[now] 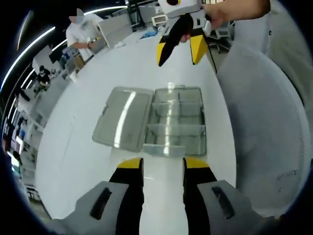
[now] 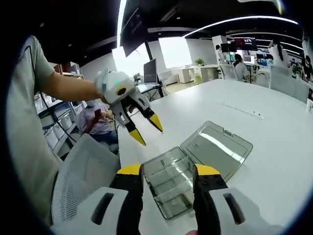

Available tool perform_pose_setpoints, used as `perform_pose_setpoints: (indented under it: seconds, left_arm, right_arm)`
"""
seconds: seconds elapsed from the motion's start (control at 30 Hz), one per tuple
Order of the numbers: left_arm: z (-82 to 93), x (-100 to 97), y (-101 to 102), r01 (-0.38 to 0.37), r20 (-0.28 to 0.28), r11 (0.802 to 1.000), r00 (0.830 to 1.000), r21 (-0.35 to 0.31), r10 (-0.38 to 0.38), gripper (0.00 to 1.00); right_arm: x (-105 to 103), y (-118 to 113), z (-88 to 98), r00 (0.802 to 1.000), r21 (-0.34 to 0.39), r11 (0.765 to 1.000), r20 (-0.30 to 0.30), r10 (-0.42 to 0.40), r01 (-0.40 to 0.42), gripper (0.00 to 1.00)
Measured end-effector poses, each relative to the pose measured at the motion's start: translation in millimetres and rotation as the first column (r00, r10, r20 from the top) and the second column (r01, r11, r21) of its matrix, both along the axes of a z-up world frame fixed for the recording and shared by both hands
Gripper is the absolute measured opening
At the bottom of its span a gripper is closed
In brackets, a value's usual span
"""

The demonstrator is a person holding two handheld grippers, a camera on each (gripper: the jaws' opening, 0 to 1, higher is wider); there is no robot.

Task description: Insert the divider into the dual guide fixture by aligning both edges with the guide slots and pushing it downward to the bottom, including one-sided entry, uneven engagement, binding, and posture correction.

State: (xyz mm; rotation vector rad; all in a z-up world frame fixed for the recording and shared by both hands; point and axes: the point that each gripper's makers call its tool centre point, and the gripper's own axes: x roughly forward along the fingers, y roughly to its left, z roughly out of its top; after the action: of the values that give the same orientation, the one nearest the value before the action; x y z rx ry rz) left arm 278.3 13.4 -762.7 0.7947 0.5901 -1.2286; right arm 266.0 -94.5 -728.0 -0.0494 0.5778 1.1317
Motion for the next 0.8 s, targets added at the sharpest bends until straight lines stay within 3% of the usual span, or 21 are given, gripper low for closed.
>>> perform_pose_setpoints:
  seconds: [0.37, 0.57, 0.8]
  left_arm:
    - [15.1, -3.4, -22.6, 0.018, 0.079, 0.999, 0.997, -0.044, -0.015, 0.28]
    - [25.5, -4.7, -35.1, 0.036, 0.141, 0.997, 0.990, -0.064, -0.027, 0.28]
    - [36.4, -1.9, -47.3, 0.037, 0.188, 0.996, 0.982, -0.086, -0.020, 0.28]
  right_arm:
    - [1.9, 15.2, 7.6, 0.998, 0.074, 0.997, -0.057, -0.022, 0.027, 0.32]
    - [1.9, 25.6, 13.0, 0.990, 0.146, 0.988, -0.137, -0.037, 0.057, 0.28]
    - [2.0, 34.3, 11.2, 0.967, 0.190, 0.976, -0.247, -0.057, 0.106, 0.23]
